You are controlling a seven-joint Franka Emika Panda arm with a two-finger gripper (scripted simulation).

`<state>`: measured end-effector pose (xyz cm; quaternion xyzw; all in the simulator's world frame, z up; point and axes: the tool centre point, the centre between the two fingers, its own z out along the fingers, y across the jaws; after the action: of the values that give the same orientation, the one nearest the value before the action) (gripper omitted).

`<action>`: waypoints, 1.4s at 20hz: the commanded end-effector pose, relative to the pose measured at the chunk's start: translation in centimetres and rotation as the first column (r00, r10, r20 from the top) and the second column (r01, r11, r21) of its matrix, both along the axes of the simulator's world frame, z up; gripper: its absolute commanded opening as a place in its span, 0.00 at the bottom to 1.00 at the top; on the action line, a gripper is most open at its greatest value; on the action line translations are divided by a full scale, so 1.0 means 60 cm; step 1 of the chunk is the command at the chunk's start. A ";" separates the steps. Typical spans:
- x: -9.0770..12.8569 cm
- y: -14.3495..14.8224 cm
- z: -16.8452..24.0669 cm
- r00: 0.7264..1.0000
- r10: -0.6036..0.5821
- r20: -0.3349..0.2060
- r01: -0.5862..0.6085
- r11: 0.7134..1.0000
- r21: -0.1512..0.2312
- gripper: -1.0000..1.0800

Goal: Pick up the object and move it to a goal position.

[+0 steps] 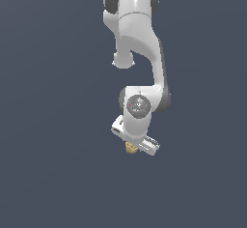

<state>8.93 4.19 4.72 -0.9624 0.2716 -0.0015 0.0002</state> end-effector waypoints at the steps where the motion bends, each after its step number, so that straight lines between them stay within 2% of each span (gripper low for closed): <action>1: 0.004 0.000 0.004 1.000 0.004 0.010 -0.004 1.000 -0.001 0.00; 8: 0.036 -0.002 0.040 0.995 0.038 0.097 -0.037 0.999 -0.009 0.00; 15: 0.088 -0.002 0.112 0.962 0.101 0.255 -0.097 0.995 -0.031 0.00; 21: 0.129 0.002 0.200 0.893 0.169 0.418 -0.156 0.986 -0.065 0.00; 28: 0.155 0.011 0.305 0.778 0.240 0.581 -0.212 0.970 -0.116 0.00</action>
<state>17.99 4.74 21.59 -0.9444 0.1502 -0.2863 0.0600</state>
